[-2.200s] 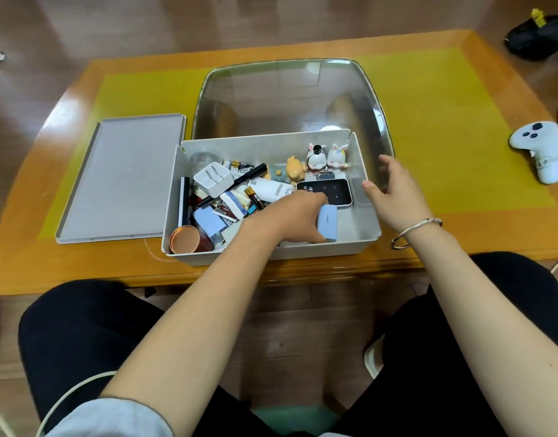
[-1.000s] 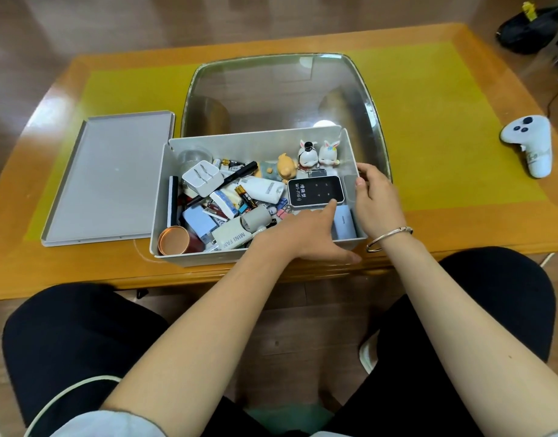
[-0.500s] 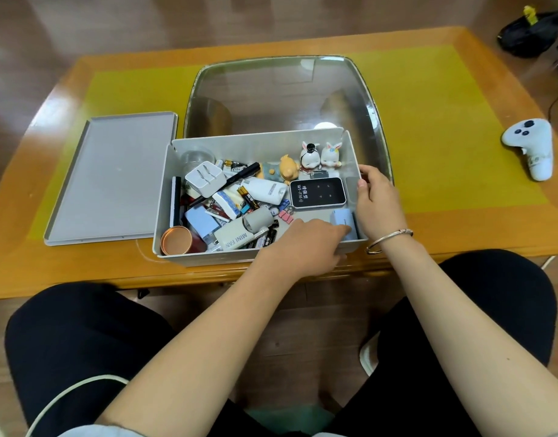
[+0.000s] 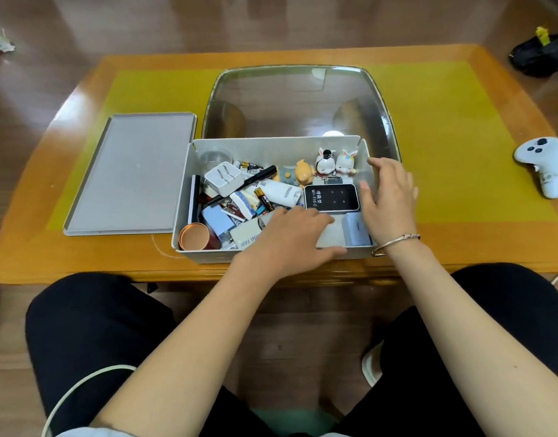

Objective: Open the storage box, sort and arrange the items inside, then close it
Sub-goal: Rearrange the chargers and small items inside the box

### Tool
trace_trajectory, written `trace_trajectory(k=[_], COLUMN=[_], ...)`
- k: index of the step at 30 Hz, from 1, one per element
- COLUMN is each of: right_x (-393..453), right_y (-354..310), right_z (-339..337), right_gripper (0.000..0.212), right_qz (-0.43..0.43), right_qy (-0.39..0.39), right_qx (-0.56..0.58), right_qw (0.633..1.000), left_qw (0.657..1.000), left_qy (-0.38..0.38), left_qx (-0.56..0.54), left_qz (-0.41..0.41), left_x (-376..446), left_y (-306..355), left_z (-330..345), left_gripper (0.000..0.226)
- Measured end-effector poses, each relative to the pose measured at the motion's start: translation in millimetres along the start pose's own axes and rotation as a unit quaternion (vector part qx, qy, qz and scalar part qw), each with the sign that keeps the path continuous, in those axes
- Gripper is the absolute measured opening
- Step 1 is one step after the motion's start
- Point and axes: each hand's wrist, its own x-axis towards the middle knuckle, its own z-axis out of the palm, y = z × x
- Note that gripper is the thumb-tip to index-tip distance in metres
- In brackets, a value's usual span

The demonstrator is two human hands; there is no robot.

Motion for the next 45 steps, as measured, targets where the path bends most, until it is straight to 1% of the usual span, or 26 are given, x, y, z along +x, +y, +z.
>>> trace_trajectory(k=[2, 5, 8, 11, 13, 15, 18, 21, 24, 26, 27, 29, 30, 34, 36, 38, 40, 42, 43, 45], right_x=[2, 7, 9, 8, 9, 11, 13, 11, 10, 13, 14, 14, 14, 14, 17, 22, 26, 29, 30, 31], right_y=[-11, -30, -51, -71, -82, -91, -102, -105, -102, -99, -98, -95, -94, -98, -102, -109, -118, -130, -136, -145], right_z=[2, 10, 23, 34, 41, 46, 53, 58, 59, 58, 58, 58, 58, 56, 59, 63, 68, 76, 82, 93], right_gripper=[0.033, 0.027, 0.021, 0.021, 0.022, 0.023, 0.022, 0.026, 0.042, 0.054, 0.055, 0.051, 0.047, 0.028, 0.023, 0.030, 0.049, 0.064, 0.069, 0.067], right_qz=[-0.034, -0.081, -0.123, -0.158, -0.177, -0.188, -0.198, -0.226, -0.235, -0.245, -0.248, -0.254, -0.255, -0.204, -0.198, -0.204, -0.218, -0.245, -0.253, -0.257], right_qy=[-0.006, -0.056, -0.116, -0.171, -0.200, -0.220, -0.254, -0.309, -0.374, -0.408, -0.420, -0.426, -0.421, -0.397, -0.348, -0.284, -0.261, -0.265, -0.275, -0.293], right_qx=[0.007, 0.031, 0.049, 0.055, 0.045, 0.034, 0.039, 0.008, -0.014, -0.034, -0.050, -0.067, -0.054, 0.078, 0.084, 0.073, 0.069, 0.035, 0.012, -0.024], right_qw=[0.999, 0.995, 0.984, 0.971, 0.963, 0.957, 0.946, 0.924, 0.897, 0.879, 0.872, 0.866, 0.869, 0.891, 0.913, 0.934, 0.938, 0.932, 0.928, 0.921], left_qw=[0.999, 0.991, 0.973, 0.951, 0.937, 0.928, 0.921, 0.926, 0.932, 0.929, 0.927, 0.923, 0.922, 0.918, 0.914, 0.911, 0.910, 0.908, 0.907, 0.905], left_qy=[0.041, 0.116, 0.179, 0.236, 0.259, 0.263, 0.248, 0.223, 0.212, 0.212, 0.217, 0.232, 0.238, 0.250, 0.253, 0.254, 0.254, 0.257, 0.259, 0.261], left_qx=[-0.002, 0.006, 0.009, 0.001, -0.004, -0.013, -0.037, -0.057, -0.072, -0.086, -0.092, -0.095, -0.093, -0.089, -0.091, -0.091, -0.086, -0.084, -0.085, -0.089], left_qz=[-0.020, -0.071, -0.143, -0.201, -0.234, -0.265, -0.298, -0.300, -0.286, -0.291, -0.293, -0.291, -0.291, -0.294, -0.302, -0.311, -0.316, -0.319, -0.321, -0.325], left_x=[-8, -19, -31, -44, -53, -61, -70, -75, -78, -78, -78, -79, -79, -79, -78, -77, -77, -76, -76, -76], left_y=[-12, -32, -54, -73, -87, -102, -121, -131, -133, -134, -134, -133, -134, -134, -135, -134, -133, -133, -133, -134], left_z=[-11, -24, -32, -35, -35, -36, -35, -27, -16, -11, -9, -6, -5, 0, 0, 0, 1, 2, 3, 3], left_gripper=[0.059, 0.047, 0.037, 0.030, 0.029, 0.031, 0.036, 0.039, 0.039, 0.039, 0.039, 0.040, 0.041, 0.042, 0.042, 0.043, 0.043, 0.043, 0.043, 0.042])
